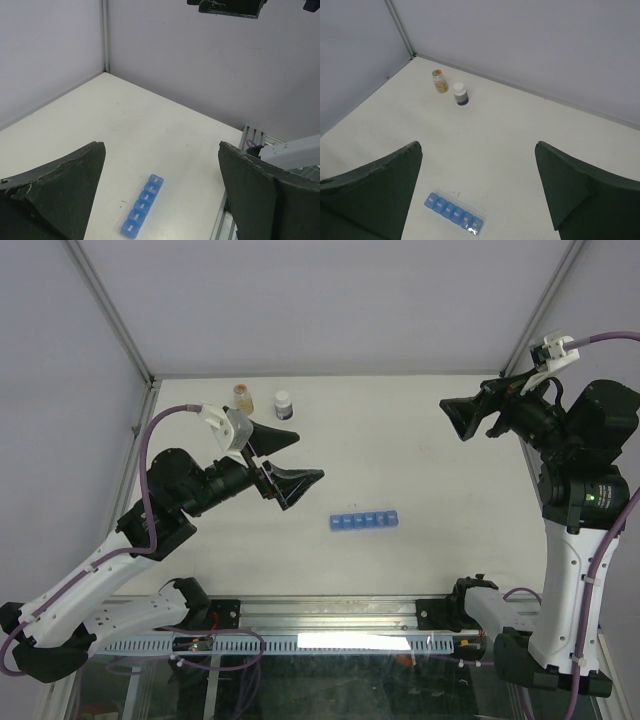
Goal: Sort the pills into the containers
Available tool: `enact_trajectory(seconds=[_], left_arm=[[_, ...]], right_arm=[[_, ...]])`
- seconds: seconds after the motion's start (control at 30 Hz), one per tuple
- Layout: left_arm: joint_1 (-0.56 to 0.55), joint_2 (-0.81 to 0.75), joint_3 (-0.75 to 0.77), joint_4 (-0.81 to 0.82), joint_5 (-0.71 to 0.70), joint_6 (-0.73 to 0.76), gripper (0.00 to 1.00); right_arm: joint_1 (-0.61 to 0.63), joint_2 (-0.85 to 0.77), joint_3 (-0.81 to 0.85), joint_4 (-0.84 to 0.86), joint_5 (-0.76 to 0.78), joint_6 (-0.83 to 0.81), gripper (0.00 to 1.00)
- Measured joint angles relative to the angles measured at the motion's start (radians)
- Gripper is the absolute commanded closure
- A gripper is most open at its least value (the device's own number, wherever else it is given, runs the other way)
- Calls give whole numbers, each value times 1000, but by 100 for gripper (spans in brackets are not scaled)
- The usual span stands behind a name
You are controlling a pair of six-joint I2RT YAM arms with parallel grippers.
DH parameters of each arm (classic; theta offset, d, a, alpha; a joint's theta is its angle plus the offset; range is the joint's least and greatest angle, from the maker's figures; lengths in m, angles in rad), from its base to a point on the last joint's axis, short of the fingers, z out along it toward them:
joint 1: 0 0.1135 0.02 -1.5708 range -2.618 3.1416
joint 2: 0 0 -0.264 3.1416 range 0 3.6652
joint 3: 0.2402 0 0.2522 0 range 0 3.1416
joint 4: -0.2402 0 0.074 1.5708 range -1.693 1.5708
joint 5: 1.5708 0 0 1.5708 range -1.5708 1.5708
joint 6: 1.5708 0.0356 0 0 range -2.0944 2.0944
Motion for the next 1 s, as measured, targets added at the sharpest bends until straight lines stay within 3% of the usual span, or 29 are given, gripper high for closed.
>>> enact_trajectory(seconds=[1.0], left_arm=[[0, -9, -19, 1, 0, 0, 1]], right_arm=[[0, -1, -10, 1, 0, 1, 1]])
